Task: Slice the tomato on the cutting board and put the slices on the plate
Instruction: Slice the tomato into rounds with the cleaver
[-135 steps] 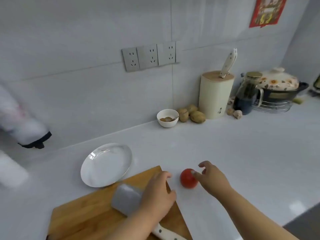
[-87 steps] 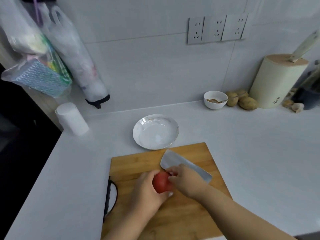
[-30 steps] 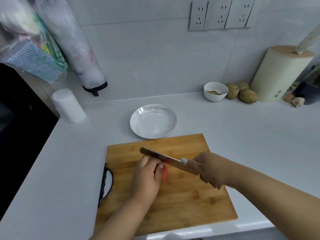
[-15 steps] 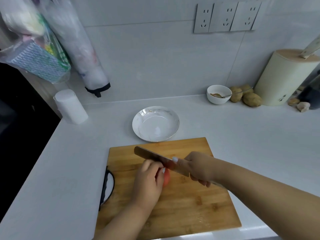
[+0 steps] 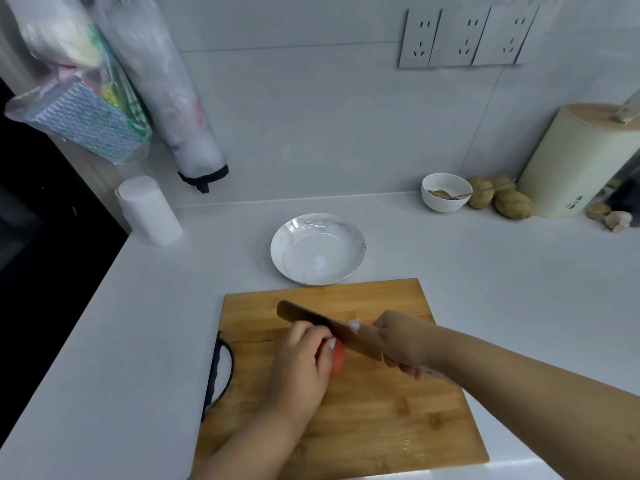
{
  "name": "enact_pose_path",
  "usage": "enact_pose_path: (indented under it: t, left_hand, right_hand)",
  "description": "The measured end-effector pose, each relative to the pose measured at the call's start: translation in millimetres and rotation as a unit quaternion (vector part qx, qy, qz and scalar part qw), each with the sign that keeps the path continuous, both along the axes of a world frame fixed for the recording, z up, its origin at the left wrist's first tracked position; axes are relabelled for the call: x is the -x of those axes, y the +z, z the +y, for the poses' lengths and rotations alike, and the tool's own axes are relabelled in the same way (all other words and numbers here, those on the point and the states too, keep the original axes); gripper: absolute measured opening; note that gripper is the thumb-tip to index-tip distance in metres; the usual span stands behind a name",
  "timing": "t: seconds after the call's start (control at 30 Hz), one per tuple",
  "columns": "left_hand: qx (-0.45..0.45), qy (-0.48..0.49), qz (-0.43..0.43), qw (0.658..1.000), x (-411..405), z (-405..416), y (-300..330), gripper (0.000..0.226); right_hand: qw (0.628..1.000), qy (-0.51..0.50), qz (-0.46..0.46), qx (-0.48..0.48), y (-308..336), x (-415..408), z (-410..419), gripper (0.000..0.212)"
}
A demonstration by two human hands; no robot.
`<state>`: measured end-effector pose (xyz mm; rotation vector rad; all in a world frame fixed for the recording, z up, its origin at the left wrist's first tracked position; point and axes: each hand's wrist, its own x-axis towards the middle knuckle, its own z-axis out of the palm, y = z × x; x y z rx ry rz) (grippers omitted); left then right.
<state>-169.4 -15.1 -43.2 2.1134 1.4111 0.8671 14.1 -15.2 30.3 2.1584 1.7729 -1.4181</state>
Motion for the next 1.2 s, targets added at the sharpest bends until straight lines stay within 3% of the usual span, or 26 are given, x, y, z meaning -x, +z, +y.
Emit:
enact_pose_path:
  t: [0.13, 0.9, 1.2]
  left_hand:
    - [-0.008, 0.003, 0.009, 1.0, 0, 0, 1, 0.008]
    - [-0.001, 0.012, -0.011, 1.0, 0, -1, -2, 0.011]
    - [-0.002, 0.011, -0.014, 1.0, 0, -1, -3, 0.011]
  right_hand:
    - [1.0, -0.014, 0.007, 0.001, -7, 8, 3, 0.069]
    - [1.0, -0.015, 0.014, -0.014, 34, -13, -24, 0.081]
    - [1.0, 0.002, 0.012, -0.015, 21, 17, 2, 0.065]
